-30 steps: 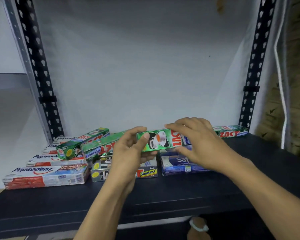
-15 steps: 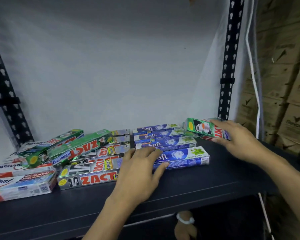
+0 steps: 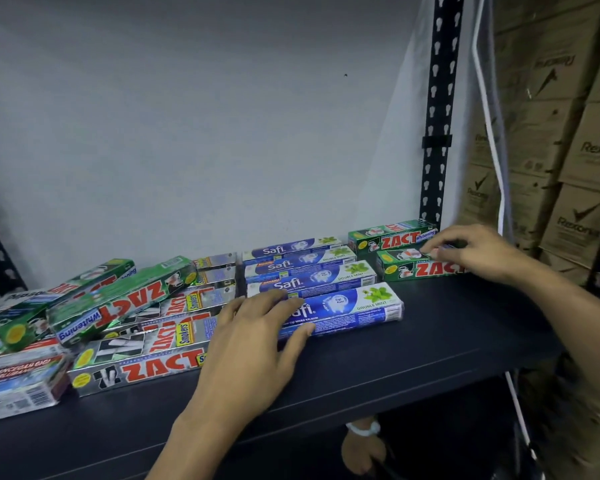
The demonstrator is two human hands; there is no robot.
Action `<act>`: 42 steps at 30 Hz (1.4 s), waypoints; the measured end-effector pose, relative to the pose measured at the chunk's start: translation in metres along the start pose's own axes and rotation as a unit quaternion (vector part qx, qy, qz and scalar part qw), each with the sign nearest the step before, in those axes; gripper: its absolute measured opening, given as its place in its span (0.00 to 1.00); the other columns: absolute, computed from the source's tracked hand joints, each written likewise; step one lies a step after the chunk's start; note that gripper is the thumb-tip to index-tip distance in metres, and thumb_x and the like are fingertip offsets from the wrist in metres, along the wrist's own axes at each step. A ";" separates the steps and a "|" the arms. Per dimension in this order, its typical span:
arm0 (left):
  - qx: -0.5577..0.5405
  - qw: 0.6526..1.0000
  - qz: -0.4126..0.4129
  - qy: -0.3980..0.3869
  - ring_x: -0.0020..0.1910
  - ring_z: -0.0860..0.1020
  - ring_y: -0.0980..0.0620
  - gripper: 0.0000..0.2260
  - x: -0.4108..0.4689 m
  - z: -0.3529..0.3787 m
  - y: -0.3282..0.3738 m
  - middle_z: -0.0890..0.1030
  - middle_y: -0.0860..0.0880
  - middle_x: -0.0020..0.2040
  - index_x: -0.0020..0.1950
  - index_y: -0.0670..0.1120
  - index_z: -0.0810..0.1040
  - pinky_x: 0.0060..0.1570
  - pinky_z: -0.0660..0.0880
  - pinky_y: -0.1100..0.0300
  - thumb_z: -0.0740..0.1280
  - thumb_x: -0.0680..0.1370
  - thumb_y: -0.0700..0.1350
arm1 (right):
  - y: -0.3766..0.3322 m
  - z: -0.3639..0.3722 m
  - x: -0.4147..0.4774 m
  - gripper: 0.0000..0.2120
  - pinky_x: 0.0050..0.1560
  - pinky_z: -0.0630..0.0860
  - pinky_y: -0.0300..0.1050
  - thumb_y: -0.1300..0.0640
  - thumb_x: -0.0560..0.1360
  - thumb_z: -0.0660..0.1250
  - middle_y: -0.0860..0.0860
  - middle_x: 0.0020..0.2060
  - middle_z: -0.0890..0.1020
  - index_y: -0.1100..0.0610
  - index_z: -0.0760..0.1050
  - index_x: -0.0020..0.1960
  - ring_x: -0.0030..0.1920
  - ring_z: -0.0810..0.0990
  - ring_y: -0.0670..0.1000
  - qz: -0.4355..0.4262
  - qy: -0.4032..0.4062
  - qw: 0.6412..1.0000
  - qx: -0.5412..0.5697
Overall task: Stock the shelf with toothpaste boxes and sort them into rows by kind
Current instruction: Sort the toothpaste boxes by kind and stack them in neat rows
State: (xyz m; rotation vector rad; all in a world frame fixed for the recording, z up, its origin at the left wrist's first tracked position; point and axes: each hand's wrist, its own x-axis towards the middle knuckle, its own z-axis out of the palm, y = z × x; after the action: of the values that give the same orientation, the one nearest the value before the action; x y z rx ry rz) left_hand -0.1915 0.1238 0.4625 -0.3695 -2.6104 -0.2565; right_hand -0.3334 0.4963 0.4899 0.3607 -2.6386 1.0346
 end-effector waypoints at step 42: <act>-0.091 0.965 0.056 -0.240 0.47 0.83 0.60 0.13 0.233 0.029 0.017 0.86 0.58 0.49 0.54 0.51 0.85 0.54 0.79 0.56 0.78 0.72 0.52 | 0.078 0.008 0.057 0.15 0.68 0.74 0.49 0.64 0.68 0.79 0.48 0.60 0.82 0.45 0.85 0.46 0.62 0.79 0.48 0.059 0.072 0.966 0.240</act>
State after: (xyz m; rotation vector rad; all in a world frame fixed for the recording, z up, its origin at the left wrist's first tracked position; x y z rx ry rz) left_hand -0.3963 0.1966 0.5539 -0.7180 -3.0328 -0.4124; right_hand -0.4132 0.5395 0.4559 0.2149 -2.2806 1.6725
